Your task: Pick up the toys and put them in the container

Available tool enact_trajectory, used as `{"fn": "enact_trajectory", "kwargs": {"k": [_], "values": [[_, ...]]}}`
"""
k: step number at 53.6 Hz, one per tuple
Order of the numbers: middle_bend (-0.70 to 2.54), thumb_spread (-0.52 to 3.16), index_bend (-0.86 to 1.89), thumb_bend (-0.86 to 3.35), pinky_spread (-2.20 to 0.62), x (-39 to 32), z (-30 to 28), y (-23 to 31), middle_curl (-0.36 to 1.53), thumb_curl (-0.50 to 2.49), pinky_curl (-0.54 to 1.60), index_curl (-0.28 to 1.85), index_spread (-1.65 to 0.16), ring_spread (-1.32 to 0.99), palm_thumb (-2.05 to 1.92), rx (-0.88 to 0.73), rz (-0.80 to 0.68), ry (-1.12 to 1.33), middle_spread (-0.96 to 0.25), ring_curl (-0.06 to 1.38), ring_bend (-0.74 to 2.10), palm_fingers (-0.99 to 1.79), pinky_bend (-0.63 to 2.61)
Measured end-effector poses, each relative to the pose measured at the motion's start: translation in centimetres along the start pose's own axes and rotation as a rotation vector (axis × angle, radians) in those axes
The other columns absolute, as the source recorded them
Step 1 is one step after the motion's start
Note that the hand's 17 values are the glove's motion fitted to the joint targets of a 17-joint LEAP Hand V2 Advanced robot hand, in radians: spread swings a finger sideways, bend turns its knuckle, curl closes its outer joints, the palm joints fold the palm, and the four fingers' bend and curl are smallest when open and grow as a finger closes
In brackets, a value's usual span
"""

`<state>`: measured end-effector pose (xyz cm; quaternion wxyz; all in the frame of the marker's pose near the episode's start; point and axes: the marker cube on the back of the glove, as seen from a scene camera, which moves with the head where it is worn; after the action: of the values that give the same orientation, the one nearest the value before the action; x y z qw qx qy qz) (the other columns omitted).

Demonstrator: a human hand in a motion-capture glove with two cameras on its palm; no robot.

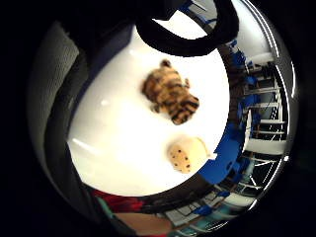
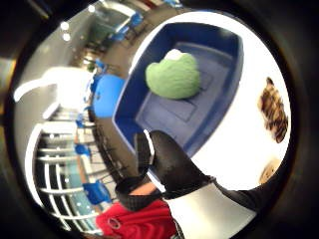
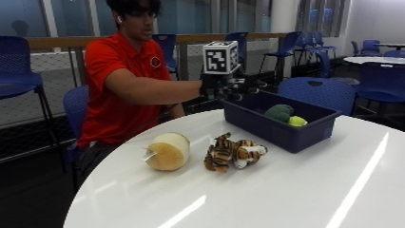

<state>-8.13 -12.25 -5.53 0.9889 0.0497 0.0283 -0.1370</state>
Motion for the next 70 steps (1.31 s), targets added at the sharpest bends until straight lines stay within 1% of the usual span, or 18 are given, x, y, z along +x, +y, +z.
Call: {"fn": "enact_trajectory", "kwargs": {"k": [11, 18, 24, 30, 38, 44, 50, 54, 57, 60, 61, 64, 69, 70], "values": [[0.15, 1.06, 0.16, -0.09, 0.08, 8.1, 1.3, 4.7, 0.29, 0.32, 0.32, 0.42, -0.37, 0.02, -0.12, 0.008, 0.135, 0.041, -0.08, 0.21, 0.13, -0.2, 0.79], [0.15, 1.02, 0.17, -0.09, 0.09, 13.4, 2.6, 8.1, 0.28, 0.28, 0.3, 0.4, -0.37, 0.02, -0.12, -0.031, 0.239, 0.054, -0.08, 0.19, 0.13, -0.19, 0.74], [0.18, 1.0, 0.18, -0.09, 0.09, 15.7, 3.4, 9.5, 0.29, 0.25, 0.3, 0.4, -0.38, 0.02, -0.12, -0.071, 0.289, 0.052, -0.09, 0.17, 0.12, -0.15, 0.69], [0.18, 0.99, 0.18, -0.09, 0.08, 17.2, 4.2, 10.5, 0.29, 0.23, 0.29, 0.39, -0.38, 0.01, -0.12, -0.082, 0.333, 0.061, -0.09, 0.16, 0.13, -0.13, 0.66], [0.19, 0.97, 0.19, -0.09, 0.09, 18.7, 5.6, 11.7, 0.31, 0.21, 0.29, 0.39, -0.39, 0.01, -0.12, -0.075, 0.355, 0.049, -0.09, 0.14, 0.13, -0.1, 0.64], [0.19, 0.96, 0.2, -0.1, 0.09, 19.6, 6.5, 12.5, 0.32, 0.2, 0.3, 0.4, -0.4, 0.0, -0.13, -0.101, 0.38, 0.038, -0.1, 0.13, 0.15, -0.04, 0.65], [0.18, 0.95, 0.22, -0.1, 0.1, 20.0, 7.6, 13.2, 0.32, 0.19, 0.32, 0.4, -0.41, 0.0, -0.13, -0.142, 0.391, 0.043, -0.1, 0.12, 0.15, -0.01, 0.71], [0.15, 0.95, 0.2, -0.09, 0.1, 20.3, 9.1, 13.8, 0.3, 0.19, 0.35, 0.4, -0.41, -0.01, -0.12, -0.205, 0.41, 0.039, -0.1, 0.12, 0.16, 0.04, 0.86], [0.14, 0.96, 0.19, -0.07, 0.1, 20.4, 9.9, 14.4, 0.29, 0.19, 0.38, 0.4, -0.41, -0.01, -0.09, -0.212, 0.42, 0.032, -0.1, 0.12, 0.18, 0.07, 0.95], [0.12, 0.98, 0.16, -0.06, 0.09, 20.4, 10.2, 14.7, 0.28, 0.2, 0.4, 0.39, -0.41, -0.01, -0.06, -0.2, 0.425, 0.038, -0.1, 0.14, 0.23, 0.06, 1.03], [0.1, 1.01, 0.14, -0.02, 0.07, 20.4, 10.2, 14.8, 0.27, 0.21, 0.41, 0.38, -0.41, -0.01, -0.01, -0.201, 0.425, 0.043, -0.1, 0.16, 0.29, 0.09, 1.07], [0.11, 1.05, 0.14, -0.01, 0.06, 20.5, 10.1, 14.9, 0.25, 0.22, 0.42, 0.37, -0.41, -0.01, 0.01, -0.207, 0.421, 0.06, -0.1, 0.18, 0.37, 0.1, 1.1], [0.15, 1.14, 0.15, 0.03, -0.01, 20.4, 9.9, 14.8, 0.25, 0.26, 0.41, 0.35, -0.42, -0.06, 0.11, -0.222, 0.425, 0.071, -0.11, 0.22, 0.53, 0.16, 1.09], [0.17, 1.16, 0.17, 0.04, -0.04, 20.4, 9.8, 14.7, 0.25, 0.27, 0.41, 0.36, -0.42, -0.08, 0.13, -0.224, 0.427, 0.073, -0.12, 0.23, 0.57, 0.22, 1.08]]}}
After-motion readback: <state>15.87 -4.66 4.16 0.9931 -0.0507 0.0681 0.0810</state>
